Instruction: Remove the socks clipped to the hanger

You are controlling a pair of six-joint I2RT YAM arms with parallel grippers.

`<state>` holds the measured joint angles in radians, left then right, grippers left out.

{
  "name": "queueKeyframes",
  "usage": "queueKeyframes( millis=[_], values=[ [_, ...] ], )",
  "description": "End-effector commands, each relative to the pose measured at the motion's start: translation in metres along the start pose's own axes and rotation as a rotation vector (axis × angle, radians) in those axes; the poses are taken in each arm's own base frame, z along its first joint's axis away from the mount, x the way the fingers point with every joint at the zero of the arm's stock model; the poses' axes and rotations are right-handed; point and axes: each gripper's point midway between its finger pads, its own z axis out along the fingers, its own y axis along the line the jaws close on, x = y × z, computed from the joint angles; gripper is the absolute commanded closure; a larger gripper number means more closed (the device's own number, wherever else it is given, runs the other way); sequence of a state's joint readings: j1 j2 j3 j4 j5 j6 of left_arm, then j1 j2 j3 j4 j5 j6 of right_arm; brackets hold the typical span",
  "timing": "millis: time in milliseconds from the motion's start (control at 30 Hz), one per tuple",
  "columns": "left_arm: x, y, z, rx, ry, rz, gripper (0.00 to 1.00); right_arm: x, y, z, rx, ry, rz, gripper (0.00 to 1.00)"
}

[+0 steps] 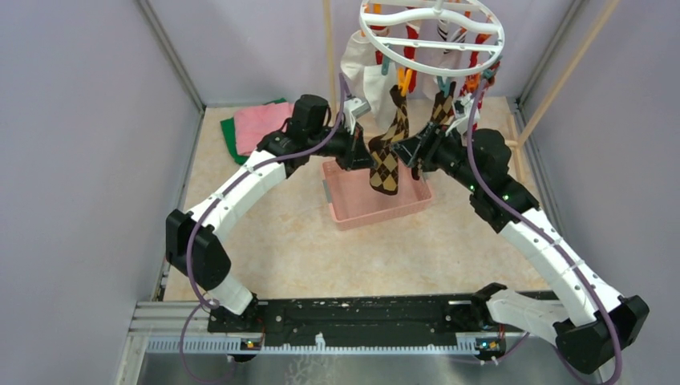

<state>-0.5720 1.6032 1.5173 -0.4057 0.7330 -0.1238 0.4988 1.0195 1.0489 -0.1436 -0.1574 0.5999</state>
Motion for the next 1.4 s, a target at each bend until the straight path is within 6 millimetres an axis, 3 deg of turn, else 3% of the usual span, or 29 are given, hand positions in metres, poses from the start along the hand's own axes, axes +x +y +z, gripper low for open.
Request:
queueKeyframes(
  millis=[0,100,267,533,800,967,1133,1367],
  values=[
    [-0.016,-0.014,-0.003,0.019,-0.054,0.037,1.00,-0.043,0.012,0.003,0.015,-0.095,-0.038,0.31],
    [-0.014,-0.013,0.002,-0.020,-0.051,0.054,1.00,-0.063,0.015,0.006,0.036,-0.146,-0.058,0.23],
    [-0.009,-0.012,0.012,-0.083,-0.034,0.090,1.00,-0.099,0.017,0.009,0.098,-0.229,-0.092,0.23],
    [0.001,-0.016,0.024,-0.122,-0.008,0.131,1.00,-0.130,0.011,0.022,0.170,-0.326,-0.099,0.25],
    [-0.012,-0.035,0.033,-0.124,-0.018,0.212,1.00,-0.149,0.010,0.036,0.246,-0.375,-0.155,0.29],
    [-0.015,-0.048,0.041,-0.107,-0.016,0.240,1.00,-0.151,0.017,0.037,0.214,-0.381,-0.153,0.29],
    [-0.012,-0.048,0.044,-0.105,-0.009,0.240,1.00,-0.143,0.017,0.031,0.193,-0.382,-0.154,0.29],
    [-0.012,-0.053,0.047,-0.098,-0.011,0.238,1.00,-0.154,0.011,0.037,0.256,-0.399,-0.195,0.30]
  ],
)
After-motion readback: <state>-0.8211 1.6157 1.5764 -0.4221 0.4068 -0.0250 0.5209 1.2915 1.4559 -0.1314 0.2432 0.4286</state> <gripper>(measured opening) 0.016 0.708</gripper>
